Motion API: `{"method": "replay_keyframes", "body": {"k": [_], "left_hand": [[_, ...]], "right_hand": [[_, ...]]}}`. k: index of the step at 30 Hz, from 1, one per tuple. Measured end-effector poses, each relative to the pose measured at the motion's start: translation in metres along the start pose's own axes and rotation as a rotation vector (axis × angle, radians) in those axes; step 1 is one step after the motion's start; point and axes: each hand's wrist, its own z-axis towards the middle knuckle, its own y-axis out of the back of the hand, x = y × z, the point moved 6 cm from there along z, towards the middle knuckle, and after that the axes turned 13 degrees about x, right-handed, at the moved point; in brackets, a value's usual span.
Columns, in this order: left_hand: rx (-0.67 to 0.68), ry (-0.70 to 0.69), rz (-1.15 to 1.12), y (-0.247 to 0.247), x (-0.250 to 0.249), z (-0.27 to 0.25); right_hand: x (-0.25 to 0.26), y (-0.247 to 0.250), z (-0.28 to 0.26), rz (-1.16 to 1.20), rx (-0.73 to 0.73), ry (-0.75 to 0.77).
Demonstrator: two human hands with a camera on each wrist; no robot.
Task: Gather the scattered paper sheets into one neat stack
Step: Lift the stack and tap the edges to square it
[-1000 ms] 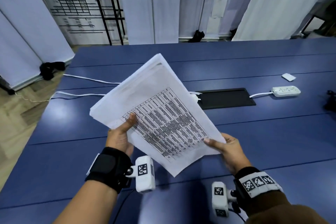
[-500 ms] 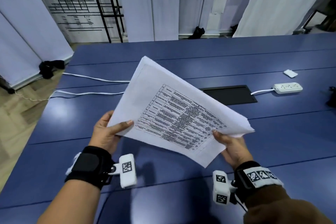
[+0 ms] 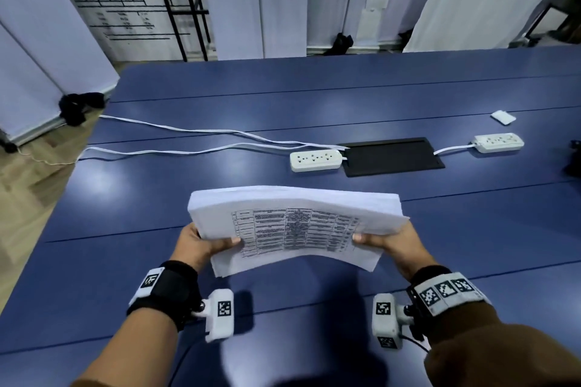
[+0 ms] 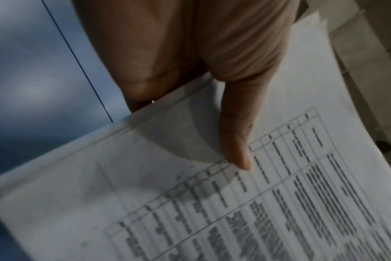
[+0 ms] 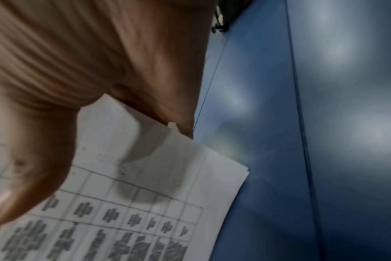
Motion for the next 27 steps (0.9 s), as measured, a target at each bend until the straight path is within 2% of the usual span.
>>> {"method": "replay_keyframes", "body": {"k": [5, 12, 15, 21, 27], "left_hand": [[0.09, -0.036, -0.009, -0.013, -0.013, 0.002], [0.136, -0.032, 0.022, -0.014, -0.009, -0.001], [0.109, -0.037, -0.017, -0.012, -0.01, -0.001], [0.123, -0.058, 0.013, -0.021, -0.013, -0.002], [0.033, -0.064, -0.028, -0.019, -0.013, -0.004]], "right_hand": [[0.001, -0.01, 0.0, 0.043, 0.086, -0.006], [-0.001, -0.004, -0.007, -0.006, 0.114, -0.018], [-0.002, -0.008, -0.006, 0.013, 0.117, -0.022], [-0.012, -0.005, -0.003, -0.007, 0.035, -0.029], [-0.014, -0.002, 0.001, 0.013, -0.159, 0.017]]}}
